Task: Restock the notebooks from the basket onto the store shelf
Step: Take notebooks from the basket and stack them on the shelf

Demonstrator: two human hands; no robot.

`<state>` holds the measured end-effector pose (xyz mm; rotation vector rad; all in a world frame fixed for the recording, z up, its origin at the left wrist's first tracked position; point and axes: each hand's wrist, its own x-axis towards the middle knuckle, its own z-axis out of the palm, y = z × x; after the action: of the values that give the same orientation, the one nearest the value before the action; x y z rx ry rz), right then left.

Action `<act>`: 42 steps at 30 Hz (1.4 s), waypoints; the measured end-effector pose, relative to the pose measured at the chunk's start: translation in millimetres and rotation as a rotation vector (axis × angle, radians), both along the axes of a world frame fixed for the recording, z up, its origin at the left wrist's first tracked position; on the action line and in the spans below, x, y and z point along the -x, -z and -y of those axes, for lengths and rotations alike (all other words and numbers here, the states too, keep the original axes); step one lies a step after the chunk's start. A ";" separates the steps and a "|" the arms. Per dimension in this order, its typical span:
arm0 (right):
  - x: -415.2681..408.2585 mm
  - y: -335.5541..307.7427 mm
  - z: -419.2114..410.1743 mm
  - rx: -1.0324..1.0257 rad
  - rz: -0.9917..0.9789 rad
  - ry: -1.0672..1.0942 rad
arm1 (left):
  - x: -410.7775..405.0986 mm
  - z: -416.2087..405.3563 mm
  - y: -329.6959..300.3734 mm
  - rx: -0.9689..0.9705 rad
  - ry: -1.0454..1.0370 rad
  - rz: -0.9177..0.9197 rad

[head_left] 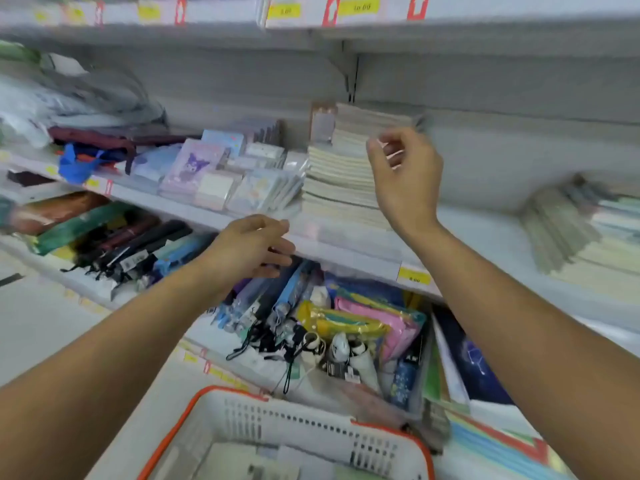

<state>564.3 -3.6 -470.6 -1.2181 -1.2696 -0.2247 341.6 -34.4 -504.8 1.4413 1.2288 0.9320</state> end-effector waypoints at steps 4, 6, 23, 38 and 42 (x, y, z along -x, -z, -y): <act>70.0 198.7 70.3 0.835 0.303 -0.429 | 46.7 45.6 88.0 0.100 0.400 -0.733; 74.7 293.8 102.2 1.469 0.481 -0.469 | 71.4 65.6 124.0 0.128 0.600 -0.984; 104.6 447.0 193.0 1.477 1.087 -0.552 | 86.1 60.8 155.2 0.214 0.663 -1.089; 32.0 442.7 145.1 1.513 0.831 -0.557 | 93.3 60.0 171.3 0.326 0.664 -1.088; 17.9 451.3 169.6 1.493 0.450 -0.471 | 84.8 59.1 172.0 0.315 0.673 -1.073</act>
<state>546.4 -173.2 -921.9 -2.0580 -2.1692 1.0394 256.8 -93.5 -676.8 1.9470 1.3463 -0.5706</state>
